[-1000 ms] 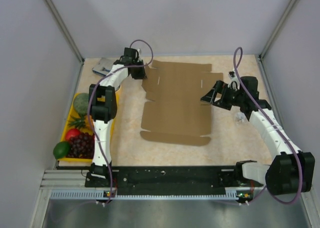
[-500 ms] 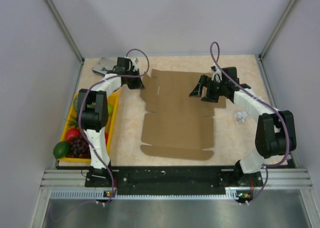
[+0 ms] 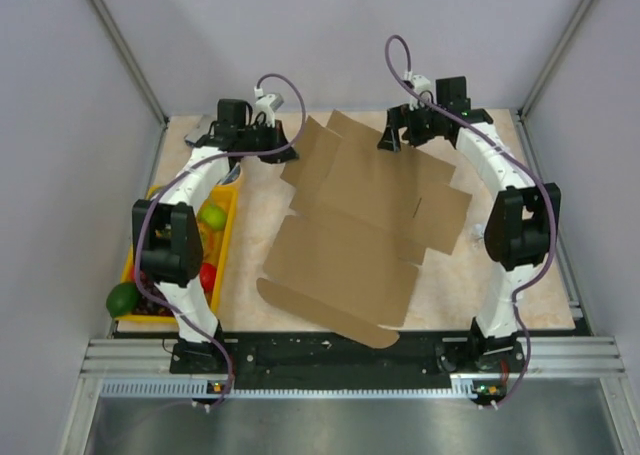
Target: Fold the paper box
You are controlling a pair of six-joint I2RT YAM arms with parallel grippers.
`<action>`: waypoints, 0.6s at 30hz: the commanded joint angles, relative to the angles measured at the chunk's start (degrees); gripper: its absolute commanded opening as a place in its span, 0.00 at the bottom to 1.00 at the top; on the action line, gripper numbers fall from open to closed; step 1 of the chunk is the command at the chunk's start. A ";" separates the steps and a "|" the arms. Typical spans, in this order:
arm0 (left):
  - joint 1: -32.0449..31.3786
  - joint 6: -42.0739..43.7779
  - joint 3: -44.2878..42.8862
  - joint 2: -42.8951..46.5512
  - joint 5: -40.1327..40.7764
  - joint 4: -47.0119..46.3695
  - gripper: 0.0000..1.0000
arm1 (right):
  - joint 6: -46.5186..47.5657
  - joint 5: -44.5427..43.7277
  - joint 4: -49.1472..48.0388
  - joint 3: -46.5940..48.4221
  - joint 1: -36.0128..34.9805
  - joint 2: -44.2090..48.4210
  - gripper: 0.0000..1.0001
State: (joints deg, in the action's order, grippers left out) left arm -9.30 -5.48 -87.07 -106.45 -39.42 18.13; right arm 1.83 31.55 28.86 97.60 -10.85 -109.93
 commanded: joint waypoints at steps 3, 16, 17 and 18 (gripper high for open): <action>0.07 11.09 1.29 8.36 -10.32 -1.52 0.00 | 18.46 8.59 8.30 14.78 -0.05 -5.98 0.99; -0.02 13.21 1.11 8.63 -12.70 -4.42 0.00 | 19.80 38.76 14.90 20.96 6.28 -13.55 0.80; 0.07 13.47 1.11 8.72 -12.35 -4.51 0.00 | 19.71 39.11 14.99 20.96 6.28 -13.82 0.75; 0.07 13.47 1.11 8.81 -12.09 -4.77 0.00 | 19.71 39.98 15.17 20.70 6.28 -14.08 0.63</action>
State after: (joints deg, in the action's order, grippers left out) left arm -9.30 6.09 -86.02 -99.46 -49.71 17.12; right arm 19.57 61.19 42.24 116.05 -3.88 -122.83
